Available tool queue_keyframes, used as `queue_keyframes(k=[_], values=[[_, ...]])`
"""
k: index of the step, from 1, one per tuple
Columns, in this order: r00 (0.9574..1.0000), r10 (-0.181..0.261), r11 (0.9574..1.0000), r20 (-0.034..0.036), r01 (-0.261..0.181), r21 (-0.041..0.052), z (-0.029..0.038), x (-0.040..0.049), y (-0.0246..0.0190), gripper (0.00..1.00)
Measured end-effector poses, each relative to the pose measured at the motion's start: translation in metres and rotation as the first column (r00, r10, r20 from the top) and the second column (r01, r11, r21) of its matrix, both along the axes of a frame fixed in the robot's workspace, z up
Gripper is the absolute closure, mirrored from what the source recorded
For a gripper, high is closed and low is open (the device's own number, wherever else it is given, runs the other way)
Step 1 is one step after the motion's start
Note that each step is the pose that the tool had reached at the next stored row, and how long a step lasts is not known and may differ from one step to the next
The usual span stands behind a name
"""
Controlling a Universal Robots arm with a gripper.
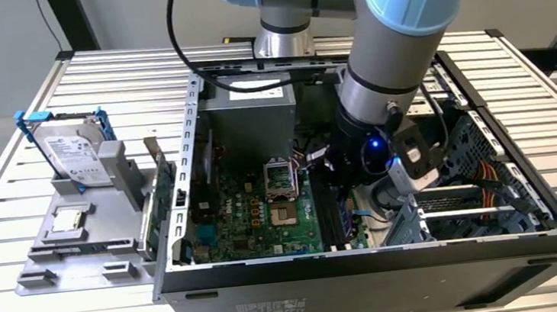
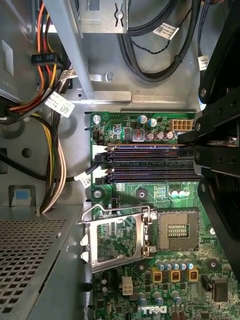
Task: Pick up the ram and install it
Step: 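Insert the ram into the slot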
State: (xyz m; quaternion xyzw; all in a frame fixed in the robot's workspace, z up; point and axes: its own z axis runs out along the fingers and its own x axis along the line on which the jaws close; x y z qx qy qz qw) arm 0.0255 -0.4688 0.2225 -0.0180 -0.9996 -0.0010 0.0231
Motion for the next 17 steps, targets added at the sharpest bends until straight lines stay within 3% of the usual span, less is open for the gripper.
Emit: queue_keyframes(k=[17], values=[[1.0000,-0.001,1.0000,0.0000,0.001,-0.0001,-0.0023,-0.0014,-0.0011,1.00]])
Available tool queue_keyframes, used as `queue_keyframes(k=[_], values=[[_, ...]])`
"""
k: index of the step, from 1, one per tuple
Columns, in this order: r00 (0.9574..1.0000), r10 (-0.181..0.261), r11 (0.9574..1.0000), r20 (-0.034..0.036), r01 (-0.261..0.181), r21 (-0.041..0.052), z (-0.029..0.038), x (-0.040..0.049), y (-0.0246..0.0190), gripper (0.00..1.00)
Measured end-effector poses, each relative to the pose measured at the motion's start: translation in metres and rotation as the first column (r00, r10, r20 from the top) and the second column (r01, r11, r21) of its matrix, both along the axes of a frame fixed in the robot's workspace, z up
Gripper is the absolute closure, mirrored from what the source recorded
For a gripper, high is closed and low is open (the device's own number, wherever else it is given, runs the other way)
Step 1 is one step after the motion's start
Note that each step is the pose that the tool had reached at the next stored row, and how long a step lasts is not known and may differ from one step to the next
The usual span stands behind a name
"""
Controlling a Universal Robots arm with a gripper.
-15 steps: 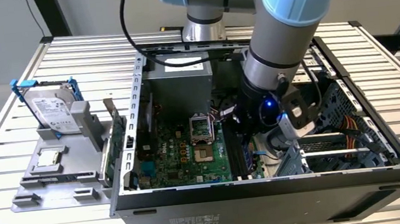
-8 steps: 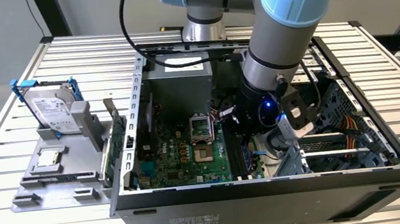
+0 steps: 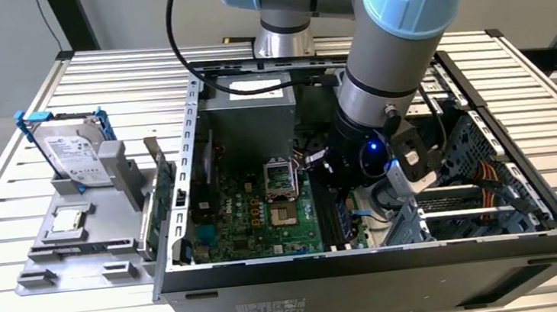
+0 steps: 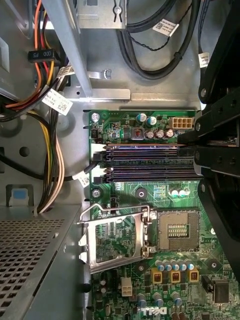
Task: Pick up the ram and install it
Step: 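Insert the ram into the slot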
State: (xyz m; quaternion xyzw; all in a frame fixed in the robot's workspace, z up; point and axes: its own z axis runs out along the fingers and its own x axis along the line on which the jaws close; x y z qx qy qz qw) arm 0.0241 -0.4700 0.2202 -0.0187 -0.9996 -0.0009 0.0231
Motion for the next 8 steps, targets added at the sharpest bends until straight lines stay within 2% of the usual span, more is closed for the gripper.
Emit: queue_keyframes(k=[8], values=[[1.0000,0.000,1.0000,0.0000,0.000,-0.0001,-0.0029,-0.0005,0.0001,1.00]])
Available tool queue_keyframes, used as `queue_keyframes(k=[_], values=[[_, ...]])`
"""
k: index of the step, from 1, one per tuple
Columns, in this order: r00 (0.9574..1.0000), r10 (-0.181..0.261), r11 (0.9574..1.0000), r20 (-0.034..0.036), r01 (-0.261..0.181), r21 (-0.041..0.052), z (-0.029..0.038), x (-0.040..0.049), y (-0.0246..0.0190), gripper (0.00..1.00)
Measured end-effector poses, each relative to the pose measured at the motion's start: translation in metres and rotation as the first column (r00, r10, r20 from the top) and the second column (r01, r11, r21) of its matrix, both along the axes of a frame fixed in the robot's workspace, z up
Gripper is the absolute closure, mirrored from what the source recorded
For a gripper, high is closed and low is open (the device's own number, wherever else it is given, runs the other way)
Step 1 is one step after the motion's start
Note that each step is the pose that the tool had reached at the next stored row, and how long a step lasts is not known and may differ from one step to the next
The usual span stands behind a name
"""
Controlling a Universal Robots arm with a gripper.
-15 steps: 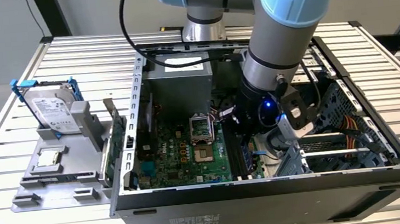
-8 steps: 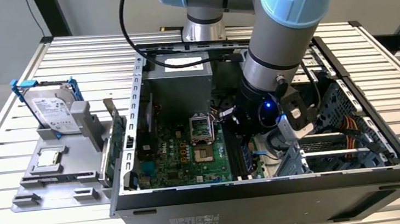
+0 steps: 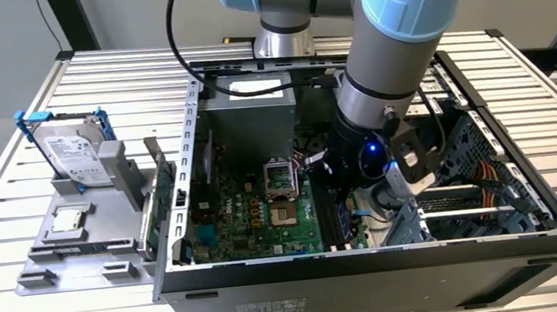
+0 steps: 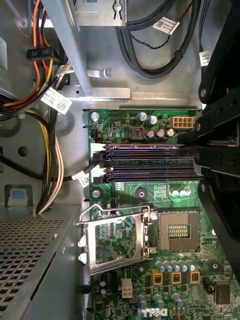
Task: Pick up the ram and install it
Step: 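Insert the ram into the slot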
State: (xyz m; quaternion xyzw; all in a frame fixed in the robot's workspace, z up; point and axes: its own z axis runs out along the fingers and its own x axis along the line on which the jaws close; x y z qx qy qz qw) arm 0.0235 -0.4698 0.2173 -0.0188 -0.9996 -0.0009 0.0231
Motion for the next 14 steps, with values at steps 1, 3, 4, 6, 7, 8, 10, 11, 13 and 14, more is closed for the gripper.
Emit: queue_keyframes(k=[1,3,4,6,7,8,10,11,13,14], values=[[1.0000,0.000,1.0000,0.0000,0.000,0.0000,-0.0004,0.0000,0.0001,1.00],[1.0000,0.000,1.0000,-0.0001,0.000,-0.0006,-0.0005,-0.0004,0.0005,1.00],[1.0000,0.000,1.0000,-0.0001,0.000,-0.0006,-0.0006,-0.0005,0.0006,1.00],[1.0000,0.000,1.0000,0.0000,0.000,-0.0002,-0.0011,-0.0006,0.0016,1.00],[1.0000,0.000,1.0000,0.0000,0.000,0.0001,-0.0012,-0.0006,0.0016,1.00],[1.0000,0.000,1.0000,0.0000,0.000,0.0000,-0.0013,-0.0006,0.0017,1.00],[1.0000,0.000,1.0000,0.0000,0.000,-0.0001,-0.0013,-0.0006,0.0017,1.00],[1.0000,0.000,1.0000,-0.0001,0.000,-0.0001,-0.0013,-0.0006,0.0016,1.00],[1.0000,0.000,1.0000,0.0000,0.000,0.0000,-0.0014,-0.0006,0.0017,1.00],[1.0000,0.000,1.0000,0.0000,0.000,0.0001,-0.0015,-0.0006,0.0017,1.00]])
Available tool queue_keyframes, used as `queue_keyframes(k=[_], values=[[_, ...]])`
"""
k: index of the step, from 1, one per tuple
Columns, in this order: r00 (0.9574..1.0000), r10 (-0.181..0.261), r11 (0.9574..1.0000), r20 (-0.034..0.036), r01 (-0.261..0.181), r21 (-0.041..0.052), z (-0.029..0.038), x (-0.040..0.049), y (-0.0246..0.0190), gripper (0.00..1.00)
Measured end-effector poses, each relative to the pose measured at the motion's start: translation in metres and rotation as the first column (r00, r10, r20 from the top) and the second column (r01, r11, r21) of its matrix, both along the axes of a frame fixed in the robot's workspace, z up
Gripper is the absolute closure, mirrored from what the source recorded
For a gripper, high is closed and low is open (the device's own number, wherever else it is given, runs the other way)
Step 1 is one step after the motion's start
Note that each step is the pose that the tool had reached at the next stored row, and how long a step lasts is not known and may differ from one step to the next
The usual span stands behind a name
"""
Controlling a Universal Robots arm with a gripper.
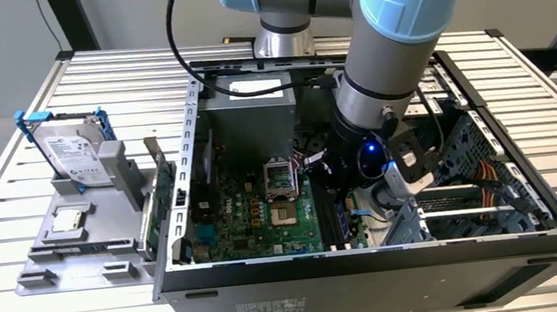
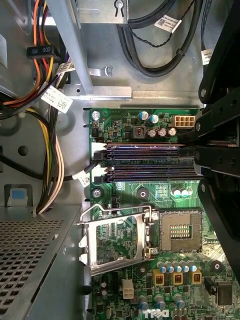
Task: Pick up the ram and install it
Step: 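Insert the ram into the slot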
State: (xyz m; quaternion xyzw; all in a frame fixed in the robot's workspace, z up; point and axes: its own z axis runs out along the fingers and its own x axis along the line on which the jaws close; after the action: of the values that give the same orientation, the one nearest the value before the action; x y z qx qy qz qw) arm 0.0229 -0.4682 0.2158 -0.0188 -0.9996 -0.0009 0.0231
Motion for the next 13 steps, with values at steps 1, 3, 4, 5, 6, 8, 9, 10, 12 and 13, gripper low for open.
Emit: queue_keyframes(k=[1,3,4,5,6,8,9,10,12,13], values=[[1.0000,0.000,1.0000,0.0000,0.000,-0.0001,0.0000,0.0000,0.0000,1.00],[1.0000,0.000,1.0000,0.0000,0.000,-0.0002,-0.0001,0.0000,0.0000,1.00],[1.0000,0.000,1.0000,0.0000,0.000,-0.0001,-0.0001,0.0000,0.0000,1.00],[1.0000,0.000,1.0000,0.0000,0.000,-0.0001,-0.0001,0.0000,0.0000,1.00],[1.0000,0.000,1.0000,0.0000,0.000,0.0000,-0.0002,0.0000,0.0000,1.00],[1.0000,0.000,1.0000,0.0000,0.000,-0.0001,-0.0005,0.0000,0.0000,1.00],[1.0000,0.000,1.0000,0.0001,0.000,0.0002,-0.0011,0.0000,0.0000,1.00],[1.0000,0.000,1.0000,0.0000,0.000,0.0000,-0.0017,0.0000,0.0000,1.00],[1.0000,0.000,1.0000,0.0000,0.000,0.0000,-0.0032,0.0000,0.0000,1.00],[1.0000,0.000,1.0000,0.0000,0.000,-0.0001,-0.0033,0.0000,0.0000,1.00]])
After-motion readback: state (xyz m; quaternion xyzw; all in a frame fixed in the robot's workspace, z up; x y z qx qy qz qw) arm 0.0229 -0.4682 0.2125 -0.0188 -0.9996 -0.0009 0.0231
